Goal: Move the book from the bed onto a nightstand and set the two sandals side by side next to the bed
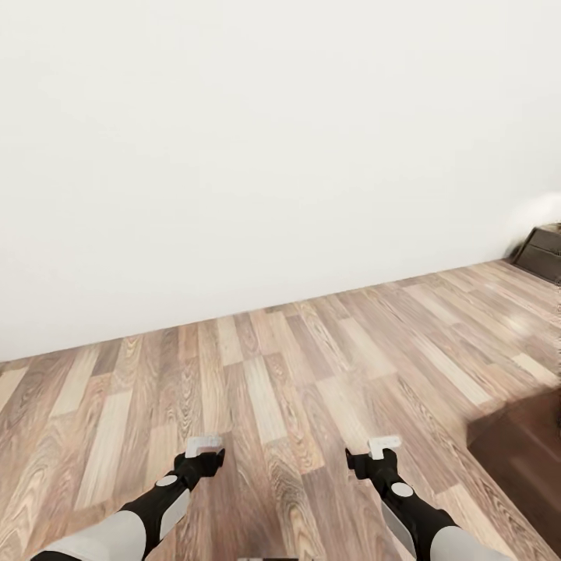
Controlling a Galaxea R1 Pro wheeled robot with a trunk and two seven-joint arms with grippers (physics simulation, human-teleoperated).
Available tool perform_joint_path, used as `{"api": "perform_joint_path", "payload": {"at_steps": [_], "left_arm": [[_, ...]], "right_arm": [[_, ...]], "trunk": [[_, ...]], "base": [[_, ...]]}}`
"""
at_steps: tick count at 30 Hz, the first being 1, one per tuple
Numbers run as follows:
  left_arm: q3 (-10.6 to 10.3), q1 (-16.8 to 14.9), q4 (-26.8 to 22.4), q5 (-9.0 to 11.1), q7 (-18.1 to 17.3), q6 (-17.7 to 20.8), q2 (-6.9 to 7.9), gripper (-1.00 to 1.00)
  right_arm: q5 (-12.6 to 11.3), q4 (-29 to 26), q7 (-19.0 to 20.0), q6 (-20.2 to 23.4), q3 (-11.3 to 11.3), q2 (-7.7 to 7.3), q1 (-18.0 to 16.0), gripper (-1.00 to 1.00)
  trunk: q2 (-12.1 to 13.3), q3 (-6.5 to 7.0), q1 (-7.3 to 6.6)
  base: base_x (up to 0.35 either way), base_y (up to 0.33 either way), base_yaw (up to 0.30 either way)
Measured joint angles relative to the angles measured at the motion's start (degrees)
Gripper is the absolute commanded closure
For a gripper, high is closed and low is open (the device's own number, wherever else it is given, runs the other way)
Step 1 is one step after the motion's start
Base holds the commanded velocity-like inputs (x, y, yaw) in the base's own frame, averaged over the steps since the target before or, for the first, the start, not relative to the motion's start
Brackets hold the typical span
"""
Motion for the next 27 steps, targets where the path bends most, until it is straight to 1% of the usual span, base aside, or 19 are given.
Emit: {"api": "perform_joint_path", "payload": {"at_steps": [12, 27], "left_arm": [[0.0, 0.0, 0.0, 0.0, 0.0, 0.0, 0.0, -1.0], [0.0, 0.0, 0.0, 0.0, 0.0, 0.0, 0.0, -1.0]], "right_arm": [[0.0, 0.0, 0.0, 0.0, 0.0, 0.0, 0.0, -1.0], [0.0, 0.0, 0.0, 0.0, 0.0, 0.0, 0.0, -1.0]], "trunk": [[0.0, 0.0, 0.0], [0.0, 0.0, 0.0]], "base": [[0.332, 0.138, -0.275], [0.332, 0.097, -0.275]]}}
